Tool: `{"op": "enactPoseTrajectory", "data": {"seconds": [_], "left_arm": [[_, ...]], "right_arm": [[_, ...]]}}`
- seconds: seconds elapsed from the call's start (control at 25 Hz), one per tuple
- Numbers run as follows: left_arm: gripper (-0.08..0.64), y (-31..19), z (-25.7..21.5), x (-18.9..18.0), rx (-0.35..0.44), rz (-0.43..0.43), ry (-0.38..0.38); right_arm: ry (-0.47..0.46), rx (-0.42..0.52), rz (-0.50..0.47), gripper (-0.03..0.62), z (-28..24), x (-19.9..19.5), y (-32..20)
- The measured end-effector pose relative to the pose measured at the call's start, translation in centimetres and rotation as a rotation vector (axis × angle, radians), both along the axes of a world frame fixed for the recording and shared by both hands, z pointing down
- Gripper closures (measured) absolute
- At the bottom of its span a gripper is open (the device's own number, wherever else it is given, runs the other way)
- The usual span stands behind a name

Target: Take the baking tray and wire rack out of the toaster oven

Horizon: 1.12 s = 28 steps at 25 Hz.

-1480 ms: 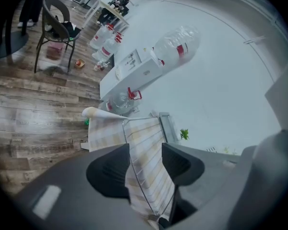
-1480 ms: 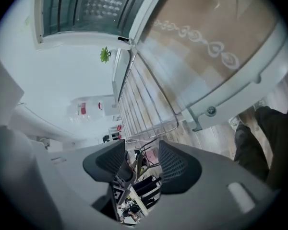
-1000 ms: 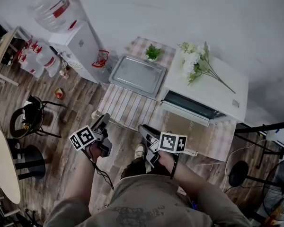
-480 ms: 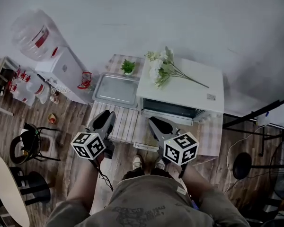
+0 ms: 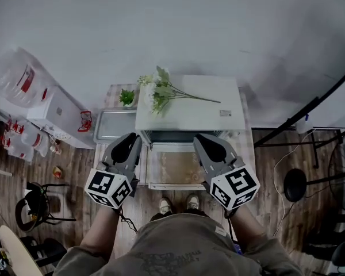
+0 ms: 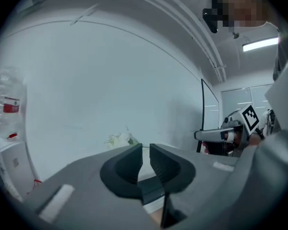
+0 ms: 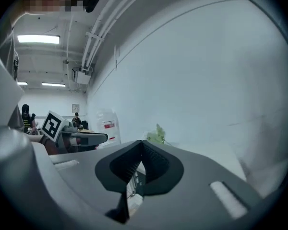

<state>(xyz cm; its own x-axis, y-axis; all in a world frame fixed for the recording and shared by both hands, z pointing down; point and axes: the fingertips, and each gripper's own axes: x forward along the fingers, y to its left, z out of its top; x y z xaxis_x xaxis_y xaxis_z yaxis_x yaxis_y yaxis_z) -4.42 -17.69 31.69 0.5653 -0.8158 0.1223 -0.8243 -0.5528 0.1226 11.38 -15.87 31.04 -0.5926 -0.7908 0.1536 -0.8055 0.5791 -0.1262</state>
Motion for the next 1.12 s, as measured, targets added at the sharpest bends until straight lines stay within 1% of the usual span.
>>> {"op": "enactPoseTrajectory", "data": {"seconds": [0.12, 0.32, 0.4, 0.52, 0.6, 0.72, 1.12], "left_arm": [[0.522, 0.0, -2.4, 2.8, 0.059, 0.048, -0.013], [0.552, 0.0, -5.7, 6.6, 0.144, 0.099, -0.065], [0.557, 0.0, -6.6, 7.9, 0.166, 0.119, -0.069], [0.557, 0.1, -7.3, 9.6, 0.180, 0.150, -0.062], [0.557, 0.2, -7.5, 10.5, 0.187, 0.173, -0.062], [0.557, 0.0, -7.6, 11.1, 0.191, 0.176, -0.062], [0.558, -0.9, -8.1, 11.1, 0.213, 0.145, -0.096]], "right_arm": [[0.003, 0.047, 0.045, 0.568, -1.8, 2.5, 0.3], [0.009, 0.121, 0.107, 0.568, -4.7, 5.9, 1.6], [0.002, 0.179, 0.150, 0.568, -6.5, 7.4, 2.3], [0.010, 0.306, 0.214, 0.569, -9.5, 9.1, 3.7], [0.019, 0.345, 0.241, 0.569, -10.6, 9.8, 4.2], [0.024, 0.350, 0.252, 0.569, -11.1, 10.5, 4.2], [0.014, 0.278, 0.226, 0.569, -9.4, 11.1, 2.4]]}}
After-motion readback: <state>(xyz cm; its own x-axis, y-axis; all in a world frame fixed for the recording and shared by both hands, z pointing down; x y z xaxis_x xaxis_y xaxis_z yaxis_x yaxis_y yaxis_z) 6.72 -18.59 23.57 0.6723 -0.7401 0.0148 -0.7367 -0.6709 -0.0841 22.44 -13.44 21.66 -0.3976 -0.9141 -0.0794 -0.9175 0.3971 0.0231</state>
